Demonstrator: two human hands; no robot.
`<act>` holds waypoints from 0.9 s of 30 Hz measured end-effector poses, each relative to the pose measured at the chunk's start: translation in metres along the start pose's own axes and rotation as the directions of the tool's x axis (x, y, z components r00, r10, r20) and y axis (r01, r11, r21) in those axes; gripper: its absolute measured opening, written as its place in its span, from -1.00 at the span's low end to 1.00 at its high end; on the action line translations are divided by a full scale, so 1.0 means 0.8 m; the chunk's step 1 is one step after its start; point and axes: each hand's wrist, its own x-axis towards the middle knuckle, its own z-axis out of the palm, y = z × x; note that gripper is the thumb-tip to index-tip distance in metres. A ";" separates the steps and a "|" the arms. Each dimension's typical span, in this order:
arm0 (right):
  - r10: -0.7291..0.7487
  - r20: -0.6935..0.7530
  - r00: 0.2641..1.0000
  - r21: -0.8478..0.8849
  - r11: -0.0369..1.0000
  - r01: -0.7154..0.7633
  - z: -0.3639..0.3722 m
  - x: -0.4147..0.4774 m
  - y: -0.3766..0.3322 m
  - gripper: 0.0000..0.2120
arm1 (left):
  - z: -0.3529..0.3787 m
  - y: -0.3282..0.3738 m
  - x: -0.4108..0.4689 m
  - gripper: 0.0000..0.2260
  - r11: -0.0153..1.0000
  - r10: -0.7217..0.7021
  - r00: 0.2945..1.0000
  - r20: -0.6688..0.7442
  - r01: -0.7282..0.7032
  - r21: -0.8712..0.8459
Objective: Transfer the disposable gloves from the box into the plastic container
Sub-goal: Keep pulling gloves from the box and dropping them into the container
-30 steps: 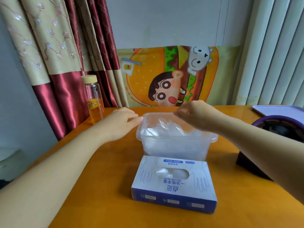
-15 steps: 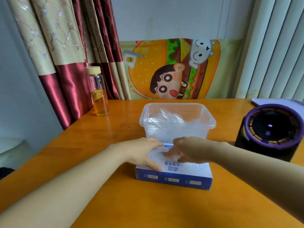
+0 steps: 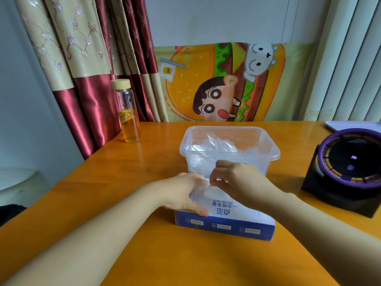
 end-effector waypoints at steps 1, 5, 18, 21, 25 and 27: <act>0.011 -0.026 1.000 -0.007 1.000 -0.012 -0.005 0.003 -0.004 -0.89 | -0.001 0.002 0.000 -0.34 1.000 0.022 1.000 0.006 -0.022 -0.006; 0.126 -0.304 0.944 0.120 0.988 -0.093 -0.054 0.018 -0.005 -0.93 | -0.004 0.005 0.001 -0.34 0.999 0.046 0.998 0.036 -0.046 0.015; 0.600 0.294 0.744 0.760 0.325 -0.562 -0.115 0.020 0.017 -0.84 | -0.059 0.018 -0.036 -0.02 0.884 -0.092 0.937 -0.337 -0.079 -0.460; 0.489 0.483 0.727 0.829 0.012 -0.559 -0.111 0.023 0.020 -0.82 | -0.067 0.034 -0.024 -0.19 0.795 -0.061 0.897 -0.437 -0.221 -0.564; 0.358 0.554 0.752 0.830 -0.160 -0.535 -0.111 0.027 0.017 -0.78 | -0.073 0.053 -0.004 -0.35 0.623 -0.038 0.907 -0.419 -0.306 -0.720; 0.405 0.534 0.742 0.838 -0.140 -0.527 -0.113 0.026 0.018 -0.83 | -0.075 0.056 0.006 -0.57 0.577 -0.105 0.882 -0.459 -0.321 -0.750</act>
